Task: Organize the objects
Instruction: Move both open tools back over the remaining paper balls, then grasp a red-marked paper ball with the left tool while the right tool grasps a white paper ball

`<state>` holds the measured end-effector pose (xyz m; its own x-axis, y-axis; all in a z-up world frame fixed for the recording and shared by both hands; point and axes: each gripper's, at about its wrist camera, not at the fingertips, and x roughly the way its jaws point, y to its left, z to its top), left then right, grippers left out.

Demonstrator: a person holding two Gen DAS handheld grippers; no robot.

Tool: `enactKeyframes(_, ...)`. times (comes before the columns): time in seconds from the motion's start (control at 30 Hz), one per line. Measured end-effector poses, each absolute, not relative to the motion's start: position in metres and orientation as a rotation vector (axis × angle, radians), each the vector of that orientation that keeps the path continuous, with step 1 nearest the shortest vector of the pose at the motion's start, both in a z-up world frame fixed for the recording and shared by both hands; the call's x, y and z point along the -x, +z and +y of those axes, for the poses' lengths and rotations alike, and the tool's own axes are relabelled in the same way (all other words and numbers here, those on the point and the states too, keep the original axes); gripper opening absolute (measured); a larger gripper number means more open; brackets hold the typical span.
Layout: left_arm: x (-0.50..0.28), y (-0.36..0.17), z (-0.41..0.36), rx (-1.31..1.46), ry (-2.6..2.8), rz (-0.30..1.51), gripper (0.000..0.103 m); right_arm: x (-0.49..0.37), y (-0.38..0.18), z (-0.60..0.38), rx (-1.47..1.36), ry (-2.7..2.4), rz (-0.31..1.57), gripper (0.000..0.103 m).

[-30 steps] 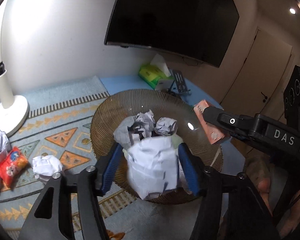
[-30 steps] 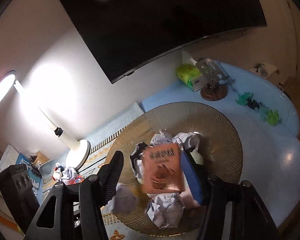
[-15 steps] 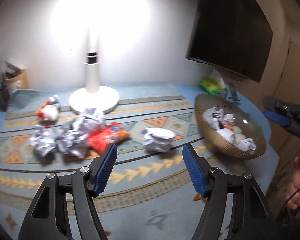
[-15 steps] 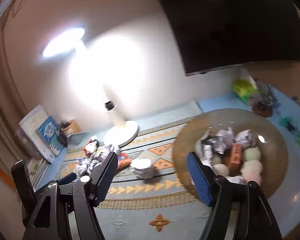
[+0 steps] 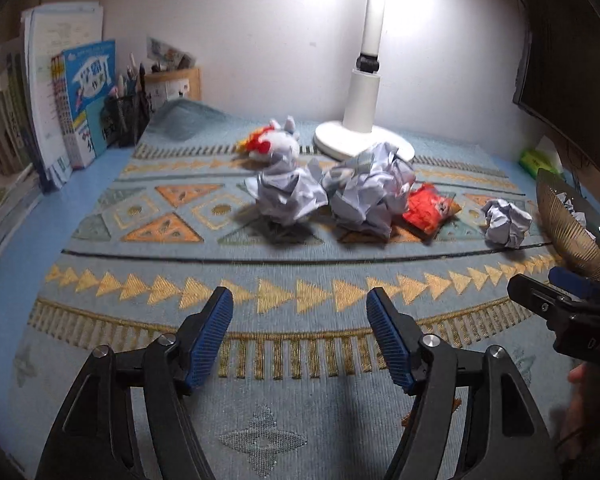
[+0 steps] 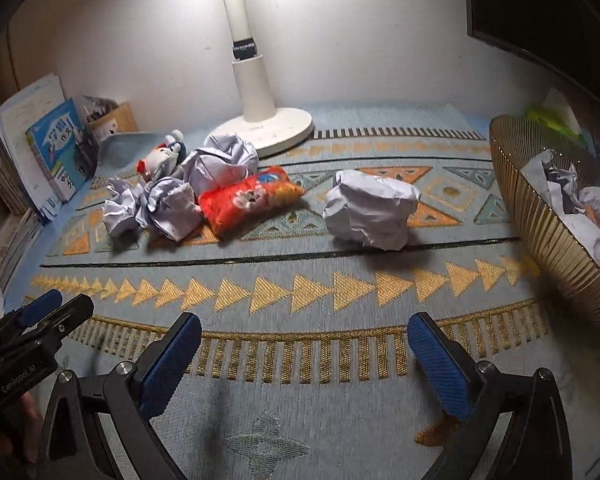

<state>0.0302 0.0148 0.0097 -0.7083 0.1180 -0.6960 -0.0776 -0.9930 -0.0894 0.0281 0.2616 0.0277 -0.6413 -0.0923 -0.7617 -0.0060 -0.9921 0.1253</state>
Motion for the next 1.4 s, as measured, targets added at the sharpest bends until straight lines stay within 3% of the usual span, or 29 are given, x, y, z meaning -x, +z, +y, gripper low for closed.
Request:
enactKeyframes(0.13,-0.022,0.000,0.003,1.249,2.803,-0.179,0.074,-0.022,0.022,0.263,-1.386,-2.820,-0.167,0.103)
enactKeyframes(0.43,-0.029,0.004,0.000,1.195,2.836,-0.191,0.079,-0.022,0.022,0.255,-1.390,-2.784,-0.111,0.103)
enactKeyframes(0.77,-0.029,0.005,-0.007,1.186,2.852,-0.227,0.079,-0.027,0.027,0.262,-1.335,-2.814,-0.178,0.103)
enactKeyframes(1.03,0.036,0.034,0.005,1.122,2.764,0.114,0.079,-0.033,0.038,0.258,-1.255,-2.959,-0.106,0.103)
enactKeyframes(1.23,0.086,0.013,0.019,1.188,2.616,0.260,0.079,-0.029,0.038,0.282,-1.278,-2.953,-0.295,0.103)
enactKeyframes(1.4,0.092,0.009,0.019,1.109,2.641,0.293,0.079,-0.008,0.035,0.313,-1.322,-2.880,-0.608,0.103)
